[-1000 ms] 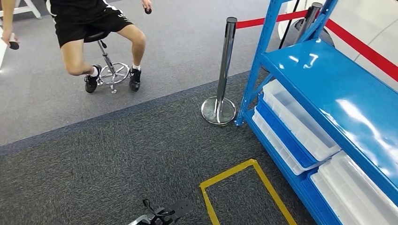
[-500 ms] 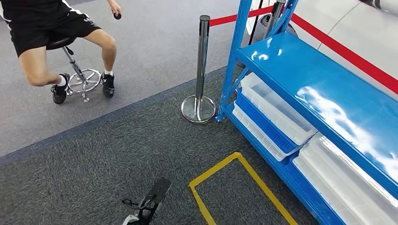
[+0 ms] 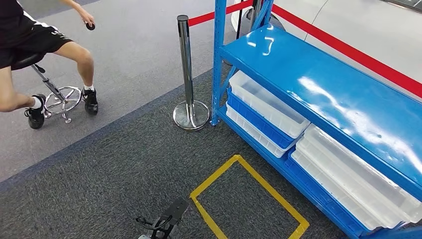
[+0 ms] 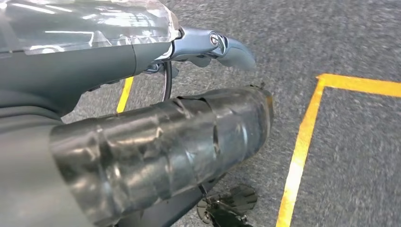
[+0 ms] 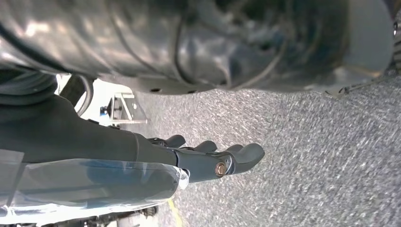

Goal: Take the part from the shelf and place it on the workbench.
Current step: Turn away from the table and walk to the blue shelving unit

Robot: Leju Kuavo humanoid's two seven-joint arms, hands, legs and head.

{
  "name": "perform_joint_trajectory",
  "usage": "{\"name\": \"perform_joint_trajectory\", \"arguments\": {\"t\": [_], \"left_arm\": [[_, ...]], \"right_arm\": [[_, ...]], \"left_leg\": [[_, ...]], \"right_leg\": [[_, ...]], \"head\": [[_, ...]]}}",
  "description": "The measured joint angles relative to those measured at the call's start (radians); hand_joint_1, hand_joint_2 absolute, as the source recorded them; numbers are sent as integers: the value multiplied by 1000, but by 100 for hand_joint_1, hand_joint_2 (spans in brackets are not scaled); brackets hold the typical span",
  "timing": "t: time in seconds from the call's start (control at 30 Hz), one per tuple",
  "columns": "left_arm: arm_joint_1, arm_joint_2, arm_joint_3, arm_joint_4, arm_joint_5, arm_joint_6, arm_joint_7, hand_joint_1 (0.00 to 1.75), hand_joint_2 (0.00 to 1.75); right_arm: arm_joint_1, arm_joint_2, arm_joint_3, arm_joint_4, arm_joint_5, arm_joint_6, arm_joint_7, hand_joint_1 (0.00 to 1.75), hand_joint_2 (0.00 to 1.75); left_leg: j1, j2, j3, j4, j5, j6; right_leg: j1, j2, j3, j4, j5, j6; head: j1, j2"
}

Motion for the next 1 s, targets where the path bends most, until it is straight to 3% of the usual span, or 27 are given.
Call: {"name": "perform_joint_trajectory", "arguments": {"t": [0.03,0.07,0.13,0.17,0.2,0.27,0.33,0.4,0.43,0.47,0.53,0.6,0.63,0.67,0.77,0.83,0.9,0.93,1.0], "left_arm": [[0,0,0,0,0,0,0,0,0],[0,2,-1,0,0,0,0,0,0],[5,10,-8,-1,1,0,1,0,0],[6,16,-13,-1,1,-1,1,0,0],[7,20,-17,-1,1,-1,2,0,0],[8,26,-26,-1,6,2,3,0,0],[12,32,-38,0,19,10,3,0,0],[15,37,-50,0,33,20,4,0,0],[15,39,-55,0,38,24,4,0,0],[15,40,-60,0,42,28,3,0,0],[18,43,-70,1,48,33,3,0,0],[23,45,-77,3,52,35,3,0,0],[24,47,-80,4,53,35,3,0,0],[23,48,-82,5,53,36,3,0,0],[20,49,-88,6,54,36,3,0,0],[17,50,-92,7,57,35,3,0,0],[9,51,-97,5,66,33,4,0,0],[3,52,-99,3,69,30,4,0,0],[-8,54,-102,-2,73,24,4,0,0]], "right_arm": [[0,0,0,0,0,0,0,0,0],[-1,0,1,0,-1,0,0,0,0],[-1,0,5,0,-2,0,0,0,0],[-1,0,6,0,-2,0,0,0,0],[0,0,7,0,-3,1,0,0,0],[3,1,9,0,-4,-1,-7,0,0],[10,1,12,0,-3,-9,-19,0,0],[22,0,15,0,-1,-18,-27,0,0],[27,-1,16,0,-1,-20,-29,0,0],[30,-1,17,0,-2,-20,-31,0,0],[33,-2,19,0,-2,-20,-36,0,0],[36,-3,21,0,-2,-20,-39,0,0],[38,-4,21,0,-2,-19,-39,0,0],[41,-4,21,0,-2,-19,-39,0,0],[45,-7,21,0,-2,-18,-39,0,0],[43,-7,21,0,-2,-11,-38,0,0],[41,-7,22,0,-4,1,-28,0,0],[38,-7,22,0,-4,7,-22,0,0],[30,-7,22,0,-4,14,-12,0,0]], "left_leg": [[0,-4,0,1,-1,0],[1,-24,-9,23,-16,-2],[5,-72,-69,153,-69,-8],[8,-95,-85,189,-77,-11],[11,-107,-82,182,-60,-13],[17,-154,-24,55,-7,-12],[16,-183,-4,6,-1,-8],[14,-162,-2,1,4,3],[15,-151,-1,-4,8,10],[17,-137,1,-10,12,17],[17,-108,2,-16,15,27],[14,-76,1,-15,13,29],[13,-61,1,-15,11,29],[13,-48,3,-14,9,28],[11,-16,13,-13,0,18],[8,-1,19,-15,-4,7],[6,14,26,-19,-6,-6],[7,9,27,-15,-11,-12],[10,-32,9,37,-50,-20]], "right_leg": [[1,1,0,0,0,0],[0,5,-1,-1,2,-3],[1,44,-5,1,5,-8],[0,70,-8,4,7,-10],[-1,95,-10,10,6,-9],[-1,123,-17,24,1,-1],[-2,143,-28,32,1,12],[-5,160,-35,30,5,25],[-5,152,-39,36,1,30],[-4,130,-49,56,-14,34],[-2,67,-97,155,-72,41],[-5,38,-159,278,-122,48],[-6,33,-171,303,-122,49],[-7,29,-162,288,-104,49],[-2,-17,-58,90,-17,37],[6,-38,-27,27,-3,24],[8,-20,-28,24,0,13],[6,-9,-26,18,3,7],[-2,12,-21,7,11,-7]], "head": [[0,0],[-1,0],[-3,0],[-4,0],[-5,0],[-5,0],[-4,0],[-4,0],[-4,0],[-1,0],[5,0],[6,0],[7,0],[7,0],[6,0],[6,0],[6,0],[5,0],[2,0]]}}
